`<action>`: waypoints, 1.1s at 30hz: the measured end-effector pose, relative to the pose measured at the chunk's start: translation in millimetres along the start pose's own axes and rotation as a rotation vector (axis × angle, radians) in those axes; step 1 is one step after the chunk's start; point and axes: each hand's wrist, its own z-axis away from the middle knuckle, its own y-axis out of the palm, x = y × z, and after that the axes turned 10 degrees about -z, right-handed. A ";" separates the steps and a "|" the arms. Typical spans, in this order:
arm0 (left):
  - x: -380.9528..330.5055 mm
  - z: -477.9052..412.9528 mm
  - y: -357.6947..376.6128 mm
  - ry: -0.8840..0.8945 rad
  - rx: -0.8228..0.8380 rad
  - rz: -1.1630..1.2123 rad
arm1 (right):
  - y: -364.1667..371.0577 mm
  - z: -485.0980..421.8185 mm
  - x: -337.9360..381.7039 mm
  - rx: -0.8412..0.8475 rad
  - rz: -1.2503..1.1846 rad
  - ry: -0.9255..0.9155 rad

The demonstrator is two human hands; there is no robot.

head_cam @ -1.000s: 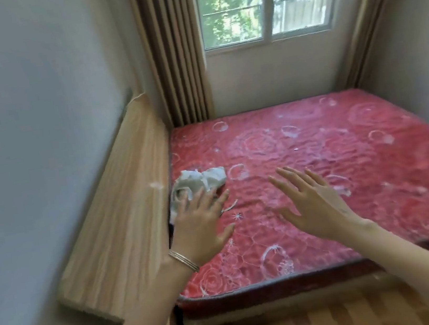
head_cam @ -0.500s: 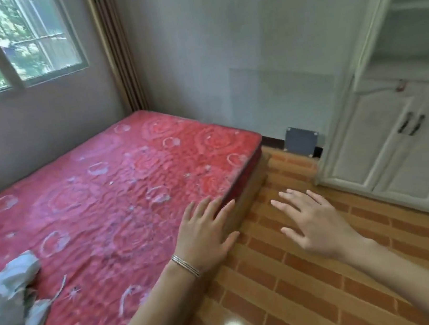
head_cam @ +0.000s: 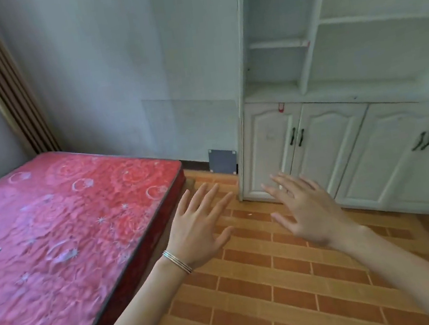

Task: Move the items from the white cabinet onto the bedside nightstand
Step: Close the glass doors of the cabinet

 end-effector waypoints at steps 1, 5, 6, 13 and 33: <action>-3.3 -11.0 2.6 0.012 -0.007 -0.005 | -2.9 -2.3 -10.2 -0.013 0.008 0.011; -3.6 -51.9 17.4 0.040 -0.028 -0.001 | -4.8 -18.0 -44.4 -0.043 0.026 0.045; -1.4 -61.5 23.1 0.048 -0.031 0.000 | -3.0 -23.7 -52.1 -0.053 0.037 0.045; 36.8 -156.4 64.1 0.095 -0.051 -0.022 | 6.3 -97.2 -107.0 -0.129 0.106 0.071; 141.7 -432.9 187.4 0.237 -0.123 -0.067 | 51.5 -310.3 -258.4 -0.134 0.169 0.178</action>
